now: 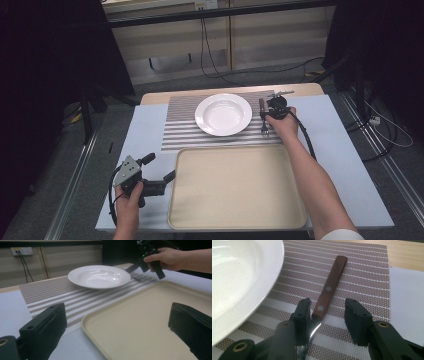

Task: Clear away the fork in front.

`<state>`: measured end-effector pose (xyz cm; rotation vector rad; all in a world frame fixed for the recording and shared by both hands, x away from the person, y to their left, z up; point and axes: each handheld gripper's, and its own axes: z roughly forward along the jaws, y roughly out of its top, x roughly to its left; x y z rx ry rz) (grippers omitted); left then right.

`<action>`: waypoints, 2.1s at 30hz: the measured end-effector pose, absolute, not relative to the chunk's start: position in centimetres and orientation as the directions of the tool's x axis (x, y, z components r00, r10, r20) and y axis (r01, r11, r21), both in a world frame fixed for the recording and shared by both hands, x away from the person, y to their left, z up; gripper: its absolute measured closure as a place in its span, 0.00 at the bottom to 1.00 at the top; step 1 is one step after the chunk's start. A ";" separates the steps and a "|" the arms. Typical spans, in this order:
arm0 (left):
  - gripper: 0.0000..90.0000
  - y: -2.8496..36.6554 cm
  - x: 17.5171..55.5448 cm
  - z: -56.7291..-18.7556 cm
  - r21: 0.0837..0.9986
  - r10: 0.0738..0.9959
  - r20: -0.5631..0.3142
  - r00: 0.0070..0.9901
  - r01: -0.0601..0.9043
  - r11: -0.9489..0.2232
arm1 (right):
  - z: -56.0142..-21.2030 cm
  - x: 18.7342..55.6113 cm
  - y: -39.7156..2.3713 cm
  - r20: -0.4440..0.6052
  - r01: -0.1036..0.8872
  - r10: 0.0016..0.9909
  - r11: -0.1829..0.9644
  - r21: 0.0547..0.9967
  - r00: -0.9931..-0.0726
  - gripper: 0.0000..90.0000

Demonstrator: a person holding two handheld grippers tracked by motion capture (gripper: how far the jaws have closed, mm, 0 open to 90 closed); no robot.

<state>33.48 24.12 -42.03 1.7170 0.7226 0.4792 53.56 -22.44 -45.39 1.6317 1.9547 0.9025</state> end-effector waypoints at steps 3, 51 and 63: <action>0.02 24.1 33.5 -42.1 0.964 0.686 -0.054 0.726 0.218 -0.155 | -45.4 54.0 -22.2 0.066 0.695 0.975 0.103 0.712 -0.212 0.65; 0.02 24.3 33.6 -42.0 0.966 0.698 -0.056 0.714 0.215 -0.143 | -42.1 52.0 -25.1 0.139 0.628 0.960 0.047 0.777 -0.243 0.87; 0.02 24.3 33.6 -41.9 0.967 0.703 -0.055 0.709 0.215 -0.140 | -41.2 51.0 -26.3 0.177 0.581 0.955 -0.005 0.814 -0.239 0.87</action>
